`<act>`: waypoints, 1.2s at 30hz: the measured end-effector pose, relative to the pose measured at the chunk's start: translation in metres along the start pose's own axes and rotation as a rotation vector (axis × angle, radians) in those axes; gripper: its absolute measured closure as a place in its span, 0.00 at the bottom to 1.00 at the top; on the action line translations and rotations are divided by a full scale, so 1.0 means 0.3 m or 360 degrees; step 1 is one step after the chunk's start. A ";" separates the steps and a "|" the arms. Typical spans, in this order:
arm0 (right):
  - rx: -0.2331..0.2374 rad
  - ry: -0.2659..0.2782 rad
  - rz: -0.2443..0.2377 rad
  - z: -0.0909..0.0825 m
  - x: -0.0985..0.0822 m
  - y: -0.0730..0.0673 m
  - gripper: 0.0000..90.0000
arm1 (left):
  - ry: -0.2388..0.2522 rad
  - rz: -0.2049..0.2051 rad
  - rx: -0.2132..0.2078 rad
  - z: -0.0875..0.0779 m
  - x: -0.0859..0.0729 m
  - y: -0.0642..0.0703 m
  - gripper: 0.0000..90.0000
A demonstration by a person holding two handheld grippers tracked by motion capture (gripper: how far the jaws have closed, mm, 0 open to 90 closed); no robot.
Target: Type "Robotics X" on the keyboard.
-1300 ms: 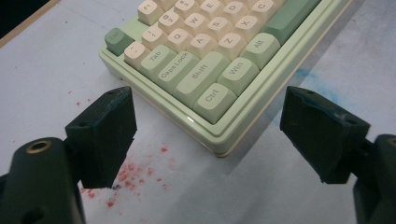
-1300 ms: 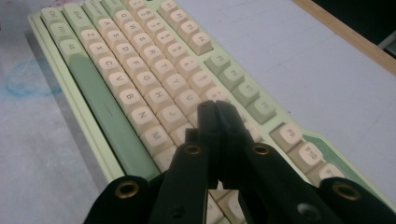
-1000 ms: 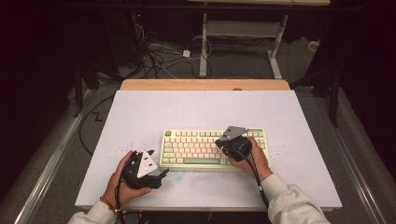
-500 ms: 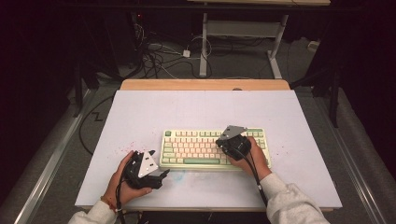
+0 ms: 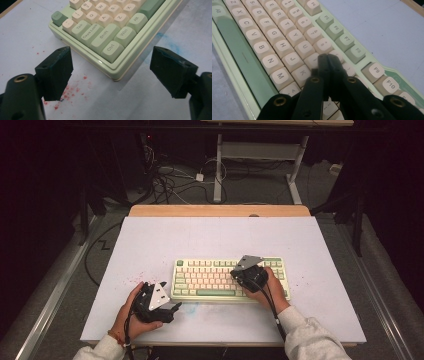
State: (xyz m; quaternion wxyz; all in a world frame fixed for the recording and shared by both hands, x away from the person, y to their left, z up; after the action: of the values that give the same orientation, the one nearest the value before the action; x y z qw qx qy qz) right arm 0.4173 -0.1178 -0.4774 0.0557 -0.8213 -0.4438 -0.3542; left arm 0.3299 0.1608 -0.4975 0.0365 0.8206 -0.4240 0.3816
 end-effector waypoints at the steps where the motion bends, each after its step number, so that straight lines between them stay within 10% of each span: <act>1: 0.0002 0.0003 -0.0001 0.001 0.000 -0.001 1.00 | 0.0000 0.0001 0.0001 0.000 0.000 0.000 0.19; 15: -0.0021 -0.0073 -0.0053 0.004 0.002 -0.005 1.00 | -0.0003 0.0002 -0.0011 0.001 0.000 0.001 0.19; 28: 0.0004 0.0111 0.0016 -0.068 0.018 0.007 0.95 | -0.0009 -0.0001 -0.0002 0.000 -0.001 0.000 0.19; 36: -0.0025 0.0233 0.0045 -0.133 0.020 0.012 0.70 | -0.0019 -0.0004 -0.0002 0.003 -0.003 0.000 0.19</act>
State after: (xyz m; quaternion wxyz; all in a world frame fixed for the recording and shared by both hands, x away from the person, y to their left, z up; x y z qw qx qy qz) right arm 0.4011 -0.1321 -0.4431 0.0864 -0.7997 -0.4242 -0.4160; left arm 0.3301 0.1610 -0.4988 0.0351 0.8233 -0.4234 0.3763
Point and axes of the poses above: each handheld gripper's, and its own axes: z roughly forward along the jaws, x roughly out of its top, y roughly to its right, the point moved 4 cm from there along z, roughly forward along the jaws, and after that the axes turned 4 degrees about -y, right-handed, at the moved point
